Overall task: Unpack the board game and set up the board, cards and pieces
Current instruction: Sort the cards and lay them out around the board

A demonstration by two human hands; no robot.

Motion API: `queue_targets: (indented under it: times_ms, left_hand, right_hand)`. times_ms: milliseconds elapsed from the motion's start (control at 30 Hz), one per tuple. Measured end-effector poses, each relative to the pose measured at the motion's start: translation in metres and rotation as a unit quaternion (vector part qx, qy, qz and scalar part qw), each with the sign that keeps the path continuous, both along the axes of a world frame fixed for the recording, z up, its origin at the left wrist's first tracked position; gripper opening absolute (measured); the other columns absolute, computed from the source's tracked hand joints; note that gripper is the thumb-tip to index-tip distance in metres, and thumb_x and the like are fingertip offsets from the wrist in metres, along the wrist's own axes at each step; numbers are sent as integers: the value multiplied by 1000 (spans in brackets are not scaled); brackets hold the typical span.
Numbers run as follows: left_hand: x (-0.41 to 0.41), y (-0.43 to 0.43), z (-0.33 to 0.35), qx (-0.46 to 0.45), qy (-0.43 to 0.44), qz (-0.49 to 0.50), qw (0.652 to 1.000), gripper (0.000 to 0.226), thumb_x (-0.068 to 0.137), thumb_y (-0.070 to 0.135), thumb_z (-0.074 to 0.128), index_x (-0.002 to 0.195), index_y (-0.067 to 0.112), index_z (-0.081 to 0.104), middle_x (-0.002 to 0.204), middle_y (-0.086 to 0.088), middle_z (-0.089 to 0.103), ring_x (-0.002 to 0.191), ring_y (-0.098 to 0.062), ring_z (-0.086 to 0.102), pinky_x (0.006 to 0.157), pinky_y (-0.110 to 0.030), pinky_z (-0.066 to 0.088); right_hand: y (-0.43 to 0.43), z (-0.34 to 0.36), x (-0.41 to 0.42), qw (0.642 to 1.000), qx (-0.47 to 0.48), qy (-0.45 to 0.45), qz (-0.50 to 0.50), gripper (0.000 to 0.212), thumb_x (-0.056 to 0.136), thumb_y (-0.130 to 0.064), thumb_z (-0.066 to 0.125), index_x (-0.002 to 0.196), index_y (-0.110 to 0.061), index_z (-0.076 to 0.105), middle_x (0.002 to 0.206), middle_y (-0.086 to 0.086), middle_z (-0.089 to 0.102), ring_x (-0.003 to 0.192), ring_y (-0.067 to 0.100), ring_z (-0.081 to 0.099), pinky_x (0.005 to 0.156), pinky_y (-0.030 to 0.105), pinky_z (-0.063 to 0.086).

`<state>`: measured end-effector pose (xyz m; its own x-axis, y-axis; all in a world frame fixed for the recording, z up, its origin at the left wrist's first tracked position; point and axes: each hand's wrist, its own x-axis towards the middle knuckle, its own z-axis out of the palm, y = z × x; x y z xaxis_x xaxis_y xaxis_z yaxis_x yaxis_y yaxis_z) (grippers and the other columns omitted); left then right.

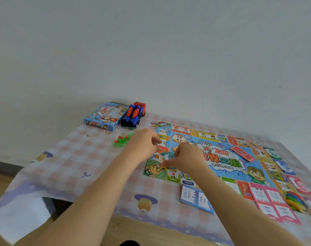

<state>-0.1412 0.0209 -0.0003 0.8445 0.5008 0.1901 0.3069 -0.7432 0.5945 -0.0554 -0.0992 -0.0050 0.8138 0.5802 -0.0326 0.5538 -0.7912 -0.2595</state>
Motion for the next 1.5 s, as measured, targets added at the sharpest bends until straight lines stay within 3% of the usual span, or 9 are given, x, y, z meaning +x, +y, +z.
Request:
queue_targets:
  times_ms: [133,300,533,633,767,933,1133,1367,1500]
  left_hand:
    - [3,-2,-1,0,1,-6,1000,30,84,16,69,113,17,67,107,0,69,89,-11,63,82,-25,50]
    - [5,-3,-3,-7,0,-1,1000,29,83,19,71,112,18,68,108,1,69,91,-12,63,82,-26,50]
    - [5,-6,-6,-7,-12,16,1000,27,86,16,67,113,17,67,108,0,69,93,-12,64,83,-25,50]
    - [6,-8,-7,-13,-25,24,999,27,89,15,61,115,17,66,110,0,69,93,-12,64,82,-25,50]
    - [10,-12,-7,-56,-16,6,998,25,93,23,56,116,16,65,96,-2,71,73,-11,66,70,-26,54]
    - [14,-13,-8,-155,-29,-4,987,24,90,29,62,111,17,65,74,5,67,50,2,57,46,-15,38]
    - [14,-14,-8,-163,-45,-10,986,19,84,22,69,101,14,67,82,-1,70,63,-10,63,62,-25,53]
    - [16,-13,-11,-154,-62,-3,986,16,80,28,73,90,17,69,78,0,70,61,-9,62,61,-25,53]
    - [19,-14,-11,-158,-68,-9,985,17,78,30,76,89,19,68,83,-3,70,70,-15,64,70,-33,55]
  right_hand:
    - [-4,1,-2,999,32,29,-6,65,65,-56,78,109,-15,54,93,-4,54,89,14,54,69,27,45]
    - [-4,0,-3,997,53,55,-20,48,63,-54,80,84,-13,63,73,-2,61,66,9,54,51,21,40]
    - [-12,3,3,983,140,113,-32,26,68,-31,83,66,-20,59,65,-4,57,57,7,51,50,21,42]
    - [-18,4,9,965,192,171,-53,24,71,-30,81,76,-9,70,66,3,60,61,15,54,59,31,48]
    - [-24,7,13,932,248,249,-84,28,77,-25,78,89,-1,70,57,4,55,45,11,44,40,20,34]
    - [-27,9,13,910,275,300,-85,23,81,-22,74,94,-5,68,68,7,58,49,11,42,38,18,31]
    - [-31,8,13,904,279,312,-83,9,89,-20,64,90,-11,65,66,5,53,48,11,33,35,17,27]
    - [-34,5,20,881,322,326,-115,34,81,-21,73,112,-10,65,73,4,61,49,10,33,36,18,29]
    - [-34,7,17,886,314,326,-101,28,79,-21,76,103,-9,69,78,6,65,50,10,36,39,19,29]
